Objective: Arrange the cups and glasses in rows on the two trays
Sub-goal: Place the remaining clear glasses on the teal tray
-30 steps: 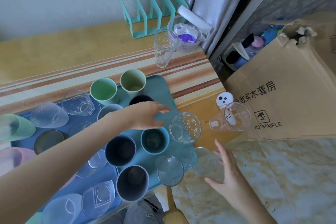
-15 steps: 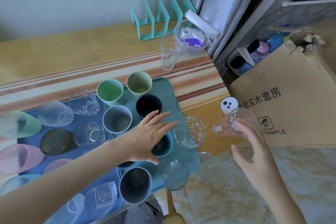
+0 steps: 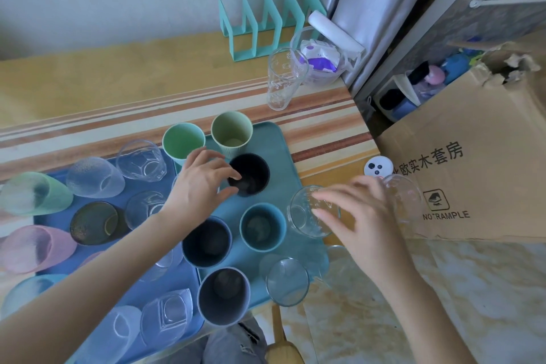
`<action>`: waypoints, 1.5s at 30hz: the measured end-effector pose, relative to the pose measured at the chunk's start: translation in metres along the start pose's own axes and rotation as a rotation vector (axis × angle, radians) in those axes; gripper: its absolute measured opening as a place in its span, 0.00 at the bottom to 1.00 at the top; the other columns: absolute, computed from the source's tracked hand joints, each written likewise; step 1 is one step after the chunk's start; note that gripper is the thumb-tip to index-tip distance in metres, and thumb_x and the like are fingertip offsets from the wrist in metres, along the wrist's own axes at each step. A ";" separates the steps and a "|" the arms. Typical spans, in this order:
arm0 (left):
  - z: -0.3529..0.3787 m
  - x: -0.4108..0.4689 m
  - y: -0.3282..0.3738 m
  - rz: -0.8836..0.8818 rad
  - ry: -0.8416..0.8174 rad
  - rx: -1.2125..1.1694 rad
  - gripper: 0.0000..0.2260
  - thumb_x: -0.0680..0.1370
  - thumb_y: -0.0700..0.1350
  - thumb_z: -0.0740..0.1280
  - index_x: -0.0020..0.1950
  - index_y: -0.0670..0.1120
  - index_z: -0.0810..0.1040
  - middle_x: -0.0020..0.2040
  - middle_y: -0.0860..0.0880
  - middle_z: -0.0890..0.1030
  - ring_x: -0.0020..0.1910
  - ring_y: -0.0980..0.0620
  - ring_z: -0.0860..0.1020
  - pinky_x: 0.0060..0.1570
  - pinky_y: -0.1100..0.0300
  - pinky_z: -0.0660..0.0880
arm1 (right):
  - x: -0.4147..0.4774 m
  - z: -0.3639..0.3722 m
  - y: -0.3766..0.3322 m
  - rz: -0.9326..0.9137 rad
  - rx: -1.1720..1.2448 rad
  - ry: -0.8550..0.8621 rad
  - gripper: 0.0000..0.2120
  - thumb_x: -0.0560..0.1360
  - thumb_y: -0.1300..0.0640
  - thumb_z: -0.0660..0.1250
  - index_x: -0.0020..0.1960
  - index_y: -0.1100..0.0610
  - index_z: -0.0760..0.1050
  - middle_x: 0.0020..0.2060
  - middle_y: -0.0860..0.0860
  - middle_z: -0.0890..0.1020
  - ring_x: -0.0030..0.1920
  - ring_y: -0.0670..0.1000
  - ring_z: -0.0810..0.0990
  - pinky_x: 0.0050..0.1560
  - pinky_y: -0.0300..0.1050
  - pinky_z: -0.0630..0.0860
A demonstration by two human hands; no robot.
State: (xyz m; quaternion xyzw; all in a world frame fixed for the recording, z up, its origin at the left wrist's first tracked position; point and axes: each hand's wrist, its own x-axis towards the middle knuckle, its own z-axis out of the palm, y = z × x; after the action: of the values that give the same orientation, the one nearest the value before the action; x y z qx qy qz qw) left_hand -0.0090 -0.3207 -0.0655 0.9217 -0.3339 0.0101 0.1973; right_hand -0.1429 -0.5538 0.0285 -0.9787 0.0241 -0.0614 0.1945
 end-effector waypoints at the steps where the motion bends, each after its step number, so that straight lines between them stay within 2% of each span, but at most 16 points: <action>1: -0.001 0.000 -0.004 0.004 -0.007 0.005 0.13 0.60 0.46 0.80 0.42 0.49 0.84 0.40 0.52 0.84 0.49 0.43 0.79 0.59 0.54 0.61 | 0.014 0.008 -0.007 -0.034 -0.034 -0.042 0.12 0.71 0.45 0.65 0.49 0.49 0.81 0.44 0.41 0.83 0.50 0.48 0.68 0.52 0.44 0.62; 5: 0.004 -0.001 -0.006 0.113 -0.041 0.050 0.09 0.59 0.46 0.81 0.35 0.50 0.83 0.38 0.55 0.83 0.49 0.44 0.80 0.61 0.51 0.61 | 0.059 0.045 -0.028 -0.126 -0.112 -0.266 0.12 0.70 0.47 0.70 0.50 0.51 0.82 0.42 0.48 0.83 0.50 0.54 0.67 0.53 0.44 0.57; 8: 0.007 -0.001 -0.007 0.114 -0.041 0.031 0.08 0.60 0.45 0.80 0.34 0.51 0.83 0.36 0.56 0.83 0.48 0.45 0.80 0.64 0.48 0.58 | 0.074 0.065 -0.038 -0.124 -0.222 -0.445 0.12 0.72 0.47 0.68 0.51 0.51 0.81 0.48 0.54 0.74 0.59 0.57 0.63 0.63 0.47 0.55; 10: 0.008 -0.002 -0.008 0.122 -0.044 0.027 0.08 0.61 0.44 0.80 0.34 0.51 0.83 0.35 0.56 0.82 0.49 0.46 0.80 0.65 0.48 0.57 | 0.075 0.072 -0.041 -0.144 -0.291 -0.495 0.12 0.72 0.49 0.68 0.51 0.54 0.81 0.51 0.56 0.75 0.64 0.59 0.61 0.65 0.48 0.51; 16: 0.009 -0.004 -0.012 0.121 -0.038 -0.005 0.07 0.62 0.43 0.79 0.34 0.51 0.83 0.34 0.55 0.82 0.49 0.46 0.80 0.67 0.47 0.54 | 0.071 0.080 -0.045 -0.157 -0.360 -0.502 0.08 0.75 0.54 0.65 0.49 0.57 0.81 0.50 0.57 0.80 0.63 0.59 0.66 0.67 0.49 0.51; 22: 0.010 -0.003 -0.012 0.143 -0.069 -0.014 0.07 0.62 0.44 0.79 0.35 0.51 0.83 0.35 0.56 0.82 0.49 0.46 0.80 0.65 0.41 0.63 | 0.068 0.085 -0.040 -0.096 -0.288 -0.468 0.09 0.75 0.52 0.65 0.48 0.55 0.82 0.48 0.56 0.81 0.62 0.58 0.66 0.67 0.50 0.52; 30: 0.013 -0.003 -0.014 0.156 -0.036 -0.024 0.07 0.63 0.45 0.79 0.35 0.51 0.83 0.36 0.56 0.82 0.49 0.46 0.80 0.64 0.42 0.66 | 0.069 0.084 -0.040 -0.094 -0.305 -0.500 0.10 0.75 0.52 0.65 0.51 0.56 0.81 0.51 0.56 0.80 0.63 0.58 0.65 0.68 0.51 0.50; 33: 0.010 -0.003 -0.014 0.165 0.044 -0.053 0.06 0.68 0.51 0.73 0.40 0.50 0.84 0.41 0.55 0.83 0.49 0.49 0.79 0.66 0.45 0.62 | 0.068 0.079 -0.038 -0.047 -0.224 -0.495 0.14 0.72 0.46 0.68 0.53 0.53 0.80 0.50 0.54 0.80 0.62 0.57 0.65 0.65 0.49 0.53; 35: 0.000 0.001 -0.012 0.186 0.107 -0.104 0.11 0.72 0.55 0.67 0.43 0.49 0.84 0.43 0.55 0.83 0.48 0.51 0.78 0.65 0.49 0.63 | 0.065 0.058 -0.034 -0.026 -0.139 -0.419 0.14 0.71 0.43 0.68 0.49 0.50 0.81 0.44 0.47 0.82 0.54 0.51 0.69 0.59 0.44 0.54; 36: -0.008 0.004 -0.009 0.215 0.153 -0.133 0.11 0.74 0.55 0.66 0.43 0.49 0.83 0.43 0.55 0.83 0.47 0.51 0.78 0.63 0.52 0.65 | 0.062 0.043 -0.029 -0.006 -0.080 -0.368 0.12 0.71 0.43 0.68 0.47 0.50 0.81 0.42 0.44 0.82 0.49 0.48 0.69 0.56 0.42 0.54; 38: -0.026 0.019 -0.003 0.257 0.250 -0.156 0.10 0.75 0.53 0.66 0.43 0.48 0.82 0.42 0.54 0.82 0.45 0.52 0.76 0.55 0.57 0.66 | 0.053 0.006 -0.013 0.056 0.049 -0.218 0.08 0.70 0.46 0.69 0.43 0.49 0.81 0.38 0.42 0.82 0.45 0.45 0.73 0.56 0.41 0.58; 40: -0.043 0.048 0.002 0.225 0.318 -0.168 0.09 0.75 0.52 0.67 0.45 0.47 0.81 0.44 0.51 0.81 0.46 0.49 0.74 0.49 0.59 0.63 | 0.044 -0.026 0.018 0.188 0.093 -0.020 0.08 0.69 0.48 0.71 0.45 0.50 0.81 0.42 0.43 0.82 0.49 0.47 0.74 0.59 0.46 0.65; 41: -0.048 0.067 0.003 0.186 0.330 -0.177 0.10 0.75 0.52 0.67 0.49 0.46 0.80 0.47 0.50 0.80 0.47 0.48 0.74 0.49 0.58 0.64 | 0.039 -0.037 0.037 0.289 0.069 0.036 0.12 0.69 0.48 0.71 0.50 0.51 0.79 0.48 0.45 0.81 0.54 0.49 0.72 0.60 0.48 0.67; 43: -0.053 0.106 0.003 0.095 0.291 -0.174 0.18 0.73 0.53 0.68 0.59 0.46 0.76 0.55 0.45 0.77 0.52 0.44 0.74 0.52 0.52 0.68 | 0.026 -0.048 0.069 0.540 0.024 0.022 0.25 0.68 0.44 0.70 0.63 0.50 0.72 0.63 0.49 0.74 0.65 0.52 0.64 0.65 0.53 0.63; 45: -0.049 0.146 0.003 0.007 0.156 -0.174 0.28 0.70 0.52 0.71 0.68 0.46 0.69 0.63 0.42 0.71 0.61 0.42 0.70 0.60 0.46 0.68 | 0.013 -0.050 0.090 0.735 0.062 -0.038 0.39 0.65 0.38 0.70 0.71 0.49 0.62 0.71 0.50 0.63 0.71 0.53 0.57 0.68 0.58 0.60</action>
State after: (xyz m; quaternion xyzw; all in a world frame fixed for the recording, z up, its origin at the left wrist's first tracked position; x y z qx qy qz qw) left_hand 0.1085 -0.3941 0.0028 0.8962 -0.3204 0.0535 0.3021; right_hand -0.1384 -0.6563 0.0411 -0.8992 0.3687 0.0302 0.2336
